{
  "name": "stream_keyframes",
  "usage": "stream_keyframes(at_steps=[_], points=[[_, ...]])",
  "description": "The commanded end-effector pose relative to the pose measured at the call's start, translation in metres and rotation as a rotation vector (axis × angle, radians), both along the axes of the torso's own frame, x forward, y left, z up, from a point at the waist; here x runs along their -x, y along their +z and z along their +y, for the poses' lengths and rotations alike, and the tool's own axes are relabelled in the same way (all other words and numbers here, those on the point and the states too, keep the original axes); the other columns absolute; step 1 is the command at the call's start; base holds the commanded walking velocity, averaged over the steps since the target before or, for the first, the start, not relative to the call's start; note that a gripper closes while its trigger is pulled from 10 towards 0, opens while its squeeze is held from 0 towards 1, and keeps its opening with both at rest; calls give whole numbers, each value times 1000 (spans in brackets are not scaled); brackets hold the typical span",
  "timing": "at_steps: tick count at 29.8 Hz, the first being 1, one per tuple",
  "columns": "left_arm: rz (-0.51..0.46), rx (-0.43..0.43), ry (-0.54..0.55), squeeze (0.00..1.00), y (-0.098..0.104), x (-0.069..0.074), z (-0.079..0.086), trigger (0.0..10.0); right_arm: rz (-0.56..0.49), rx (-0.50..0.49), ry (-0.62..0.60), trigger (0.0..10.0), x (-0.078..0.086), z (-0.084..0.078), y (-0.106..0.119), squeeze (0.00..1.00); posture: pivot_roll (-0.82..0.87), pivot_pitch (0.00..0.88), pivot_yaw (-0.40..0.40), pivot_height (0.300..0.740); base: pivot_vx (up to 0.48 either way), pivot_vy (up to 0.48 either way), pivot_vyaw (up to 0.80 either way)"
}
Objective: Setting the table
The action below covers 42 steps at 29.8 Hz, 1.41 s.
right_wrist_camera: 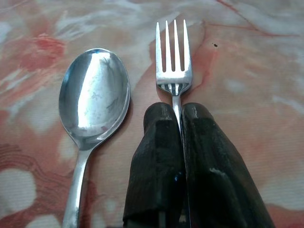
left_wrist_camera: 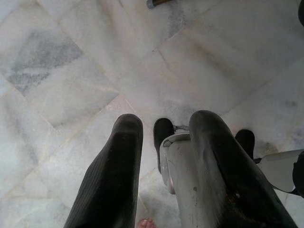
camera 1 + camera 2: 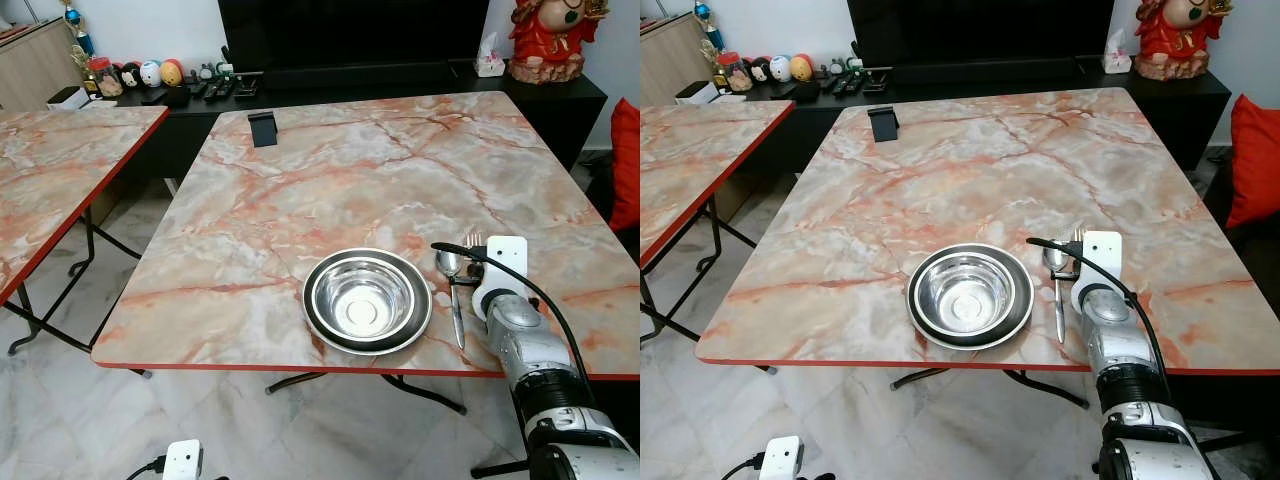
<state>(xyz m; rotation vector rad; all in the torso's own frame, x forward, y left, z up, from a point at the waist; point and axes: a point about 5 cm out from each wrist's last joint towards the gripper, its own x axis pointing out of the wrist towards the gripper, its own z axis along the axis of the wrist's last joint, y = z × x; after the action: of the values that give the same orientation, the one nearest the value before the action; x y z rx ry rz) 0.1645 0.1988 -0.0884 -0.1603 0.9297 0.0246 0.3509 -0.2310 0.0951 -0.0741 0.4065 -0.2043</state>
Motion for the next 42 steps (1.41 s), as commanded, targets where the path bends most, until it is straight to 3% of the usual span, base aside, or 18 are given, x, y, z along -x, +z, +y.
stream_keyframes(at_steps=[1,13,26,27,42], points=[[34,-22,-8,0,-3,10,7,10000,-7,4,8,10000,-3,3,3,0,-97,0,114,740,0,0,0],[41,-31,0,0,-2,13,17,10000,13,0,25,10000,-2,6,-2,0,-95,0,115,740,0,0,0],[45,-31,-4,0,-4,15,15,10000,17,9,25,10000,-2,6,-2,0,-93,0,115,740,0,0,0],[44,-32,-5,0,-3,14,15,10000,19,8,27,10000,-2,6,-2,149,-94,0,116,740,0,0,0],[35,-34,-8,0,-1,9,15,10000,20,5,21,10000,-1,6,-3,192,-94,0,120,740,0,0,0]])
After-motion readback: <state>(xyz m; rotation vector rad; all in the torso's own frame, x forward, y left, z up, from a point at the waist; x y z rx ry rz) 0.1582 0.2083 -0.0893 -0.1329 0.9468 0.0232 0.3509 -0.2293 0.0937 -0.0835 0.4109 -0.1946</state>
